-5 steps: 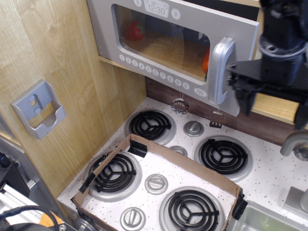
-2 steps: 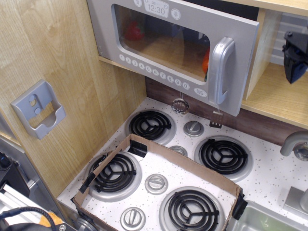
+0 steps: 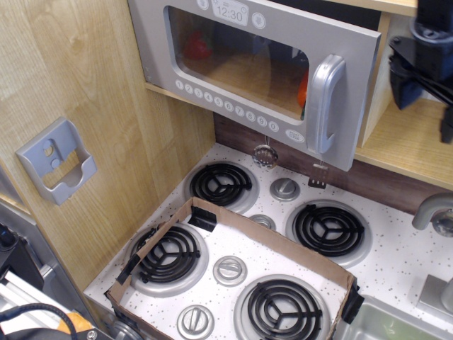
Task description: Open microwave
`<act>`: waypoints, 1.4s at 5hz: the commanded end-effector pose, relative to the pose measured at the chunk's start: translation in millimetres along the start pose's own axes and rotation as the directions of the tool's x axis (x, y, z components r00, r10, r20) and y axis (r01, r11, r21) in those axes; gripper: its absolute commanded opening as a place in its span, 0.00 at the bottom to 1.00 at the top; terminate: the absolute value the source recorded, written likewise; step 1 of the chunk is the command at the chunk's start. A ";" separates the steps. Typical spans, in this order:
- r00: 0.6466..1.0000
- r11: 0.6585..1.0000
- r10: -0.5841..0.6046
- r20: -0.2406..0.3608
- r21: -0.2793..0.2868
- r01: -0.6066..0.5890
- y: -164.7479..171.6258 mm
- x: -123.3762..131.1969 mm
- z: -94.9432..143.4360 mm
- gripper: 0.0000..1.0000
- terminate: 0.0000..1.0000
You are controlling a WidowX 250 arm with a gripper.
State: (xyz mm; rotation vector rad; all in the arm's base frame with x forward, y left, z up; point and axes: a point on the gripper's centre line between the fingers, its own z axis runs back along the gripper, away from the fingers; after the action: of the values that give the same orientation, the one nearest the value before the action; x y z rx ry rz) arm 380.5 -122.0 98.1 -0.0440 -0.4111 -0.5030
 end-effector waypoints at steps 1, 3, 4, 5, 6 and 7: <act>0.998 1.000 0.011 0.057 0.026 -0.013 16.8 -15.7 6.8 1.00 0.00; 0.953 0.952 0.302 0.020 0.034 -0.303 23.1 -67.7 18.3 1.00 0.00; 0.920 0.919 0.392 0.018 0.025 -0.393 25.6 -95.8 24.8 1.00 0.00; 0.886 0.886 0.464 0.006 0.026 -0.464 25.9 -121.6 37.8 1.00 0.00; 0.860 0.859 0.510 -0.008 0.049 -0.509 29.8 -139.5 56.3 1.00 0.00; 0.869 0.868 0.495 0.000 0.056 -0.494 44.8 -145.6 60.9 1.00 0.00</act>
State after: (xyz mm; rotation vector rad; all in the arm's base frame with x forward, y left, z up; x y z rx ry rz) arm 267.2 1.5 86.4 -0.0936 -0.3424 0.0220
